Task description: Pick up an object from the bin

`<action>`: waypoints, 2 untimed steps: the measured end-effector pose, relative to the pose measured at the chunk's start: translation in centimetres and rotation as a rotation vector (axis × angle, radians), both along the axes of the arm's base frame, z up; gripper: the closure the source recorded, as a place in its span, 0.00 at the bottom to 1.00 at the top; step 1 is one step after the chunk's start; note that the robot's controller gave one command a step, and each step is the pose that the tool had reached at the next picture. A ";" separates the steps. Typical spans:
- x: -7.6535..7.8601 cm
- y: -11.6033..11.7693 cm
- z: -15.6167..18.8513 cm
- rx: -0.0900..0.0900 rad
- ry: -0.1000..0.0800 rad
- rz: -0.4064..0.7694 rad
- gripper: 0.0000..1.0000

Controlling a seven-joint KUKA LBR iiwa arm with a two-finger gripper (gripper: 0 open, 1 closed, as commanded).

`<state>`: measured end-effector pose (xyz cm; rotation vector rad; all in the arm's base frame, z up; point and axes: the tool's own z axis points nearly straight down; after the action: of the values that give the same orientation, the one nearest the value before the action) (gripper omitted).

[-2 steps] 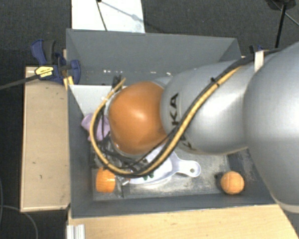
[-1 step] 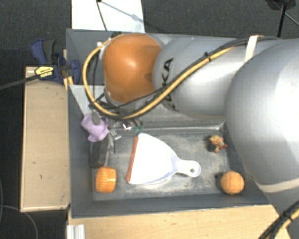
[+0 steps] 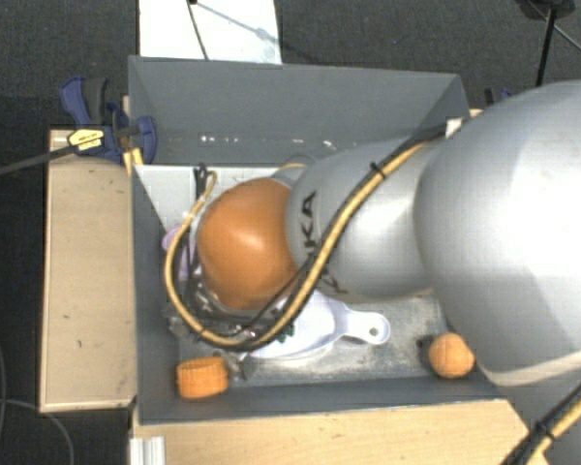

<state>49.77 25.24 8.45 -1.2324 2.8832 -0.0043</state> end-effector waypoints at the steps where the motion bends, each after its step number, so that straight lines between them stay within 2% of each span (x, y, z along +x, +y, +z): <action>1: 8.4 0.2 -1.4 0.002 0.002 0.299 1.00; 2: 8.4 0.1 -1.4 0.001 0.003 0.297 1.00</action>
Offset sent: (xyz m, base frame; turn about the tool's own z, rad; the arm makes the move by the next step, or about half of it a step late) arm 0.0000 0.0000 0.0000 0.0000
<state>58.14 25.37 7.09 -1.6465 2.6711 0.0007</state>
